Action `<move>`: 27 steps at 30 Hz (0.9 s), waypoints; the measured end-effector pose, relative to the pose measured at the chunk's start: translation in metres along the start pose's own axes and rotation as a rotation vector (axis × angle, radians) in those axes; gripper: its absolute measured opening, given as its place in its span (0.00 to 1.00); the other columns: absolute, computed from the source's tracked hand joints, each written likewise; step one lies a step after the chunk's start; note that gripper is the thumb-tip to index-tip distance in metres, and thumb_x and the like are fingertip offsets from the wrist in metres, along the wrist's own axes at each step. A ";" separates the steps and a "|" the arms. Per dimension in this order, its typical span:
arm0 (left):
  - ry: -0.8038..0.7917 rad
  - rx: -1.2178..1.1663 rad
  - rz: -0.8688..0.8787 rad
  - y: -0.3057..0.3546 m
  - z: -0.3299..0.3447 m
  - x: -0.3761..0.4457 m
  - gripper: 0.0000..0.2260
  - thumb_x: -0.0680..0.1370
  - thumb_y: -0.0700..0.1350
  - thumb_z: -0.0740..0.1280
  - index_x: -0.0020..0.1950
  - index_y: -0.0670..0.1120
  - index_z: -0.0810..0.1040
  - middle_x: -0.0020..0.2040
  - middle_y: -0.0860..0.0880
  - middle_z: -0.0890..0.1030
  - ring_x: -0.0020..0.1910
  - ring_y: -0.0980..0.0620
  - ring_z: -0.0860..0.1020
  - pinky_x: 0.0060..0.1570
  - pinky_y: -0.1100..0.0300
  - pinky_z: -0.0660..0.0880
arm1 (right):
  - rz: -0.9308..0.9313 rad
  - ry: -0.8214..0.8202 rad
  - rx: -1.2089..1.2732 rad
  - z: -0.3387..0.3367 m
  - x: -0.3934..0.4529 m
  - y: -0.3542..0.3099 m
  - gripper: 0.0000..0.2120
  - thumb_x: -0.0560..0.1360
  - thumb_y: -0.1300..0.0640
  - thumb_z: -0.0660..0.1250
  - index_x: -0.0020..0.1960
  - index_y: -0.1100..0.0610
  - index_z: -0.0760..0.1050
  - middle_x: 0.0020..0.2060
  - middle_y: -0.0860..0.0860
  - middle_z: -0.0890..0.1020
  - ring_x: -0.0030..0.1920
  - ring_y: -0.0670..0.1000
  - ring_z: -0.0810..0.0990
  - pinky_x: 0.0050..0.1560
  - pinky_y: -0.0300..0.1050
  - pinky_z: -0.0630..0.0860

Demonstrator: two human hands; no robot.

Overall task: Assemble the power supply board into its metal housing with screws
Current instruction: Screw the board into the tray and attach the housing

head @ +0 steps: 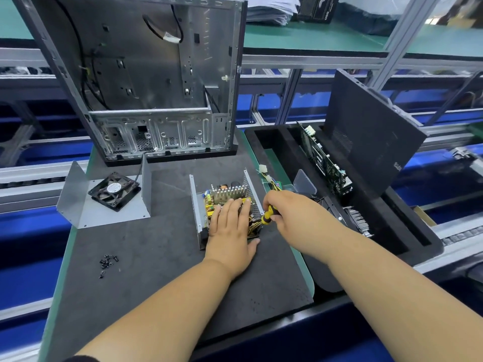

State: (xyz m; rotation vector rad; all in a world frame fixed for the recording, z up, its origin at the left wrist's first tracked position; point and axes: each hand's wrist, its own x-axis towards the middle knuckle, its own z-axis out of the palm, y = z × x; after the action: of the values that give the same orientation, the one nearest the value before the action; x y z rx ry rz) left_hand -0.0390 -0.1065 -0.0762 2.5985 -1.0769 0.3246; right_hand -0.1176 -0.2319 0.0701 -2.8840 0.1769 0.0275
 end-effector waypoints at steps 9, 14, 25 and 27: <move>0.145 0.010 0.005 -0.001 0.006 0.002 0.38 0.66 0.55 0.75 0.72 0.43 0.70 0.67 0.44 0.73 0.69 0.45 0.64 0.72 0.46 0.54 | 0.011 -0.017 -0.079 0.007 -0.001 0.001 0.10 0.78 0.63 0.61 0.57 0.54 0.69 0.50 0.51 0.77 0.46 0.54 0.74 0.47 0.53 0.74; 0.153 0.015 -0.007 0.000 0.006 0.002 0.37 0.66 0.55 0.75 0.72 0.43 0.71 0.66 0.44 0.74 0.69 0.46 0.64 0.72 0.46 0.54 | 0.047 0.011 -0.217 0.009 0.008 -0.002 0.05 0.79 0.57 0.62 0.53 0.55 0.69 0.45 0.51 0.79 0.41 0.55 0.76 0.36 0.48 0.72; 0.187 0.029 -0.009 0.000 0.009 0.003 0.37 0.65 0.55 0.75 0.72 0.44 0.71 0.66 0.44 0.73 0.69 0.46 0.64 0.72 0.47 0.54 | 0.337 0.039 -0.387 0.017 0.026 0.002 0.23 0.77 0.42 0.61 0.31 0.53 0.58 0.28 0.48 0.65 0.27 0.50 0.63 0.28 0.38 0.57; 0.190 0.027 -0.012 0.000 0.010 0.003 0.38 0.65 0.55 0.76 0.71 0.44 0.71 0.66 0.45 0.73 0.68 0.46 0.64 0.73 0.47 0.54 | 0.365 0.063 -0.423 0.016 0.024 0.003 0.24 0.78 0.40 0.59 0.31 0.53 0.60 0.28 0.49 0.65 0.27 0.51 0.65 0.28 0.38 0.57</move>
State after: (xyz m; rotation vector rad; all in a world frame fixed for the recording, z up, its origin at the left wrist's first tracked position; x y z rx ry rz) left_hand -0.0358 -0.1123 -0.0840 2.5351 -0.9969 0.5735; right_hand -0.0937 -0.2333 0.0531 -3.2244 0.7951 0.0450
